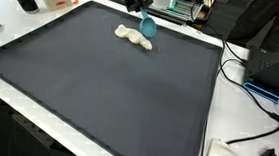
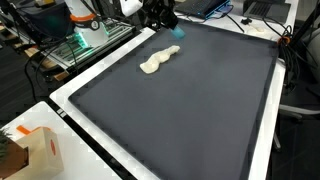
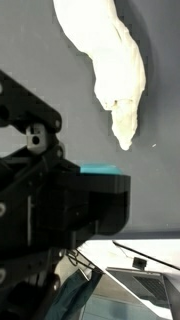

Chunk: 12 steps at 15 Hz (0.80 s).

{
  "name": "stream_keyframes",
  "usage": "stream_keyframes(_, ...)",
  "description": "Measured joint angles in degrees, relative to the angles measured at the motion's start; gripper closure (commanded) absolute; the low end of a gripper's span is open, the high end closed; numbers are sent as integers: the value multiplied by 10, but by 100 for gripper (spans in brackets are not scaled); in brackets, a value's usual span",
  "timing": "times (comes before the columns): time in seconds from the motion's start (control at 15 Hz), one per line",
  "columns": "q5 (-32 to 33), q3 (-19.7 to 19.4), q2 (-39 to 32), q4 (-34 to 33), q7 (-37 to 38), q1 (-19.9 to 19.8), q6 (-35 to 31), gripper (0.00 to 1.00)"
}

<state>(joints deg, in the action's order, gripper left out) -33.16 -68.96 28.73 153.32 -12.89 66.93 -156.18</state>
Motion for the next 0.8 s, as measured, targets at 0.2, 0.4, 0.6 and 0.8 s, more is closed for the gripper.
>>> stream_keyframes(0.2, -3, -47, 8, -12, -18, 50, 1, 75)
stream_keyframes(0.4, -3, -92, 16, -26, -34, 100, 0, 75)
stream_keyframes(0.6, -3, -134, 32, -38, -47, 147, -10, 75)
stream_keyframes(0.8, 1, -173, 57, -46, -55, 191, -46, 75)
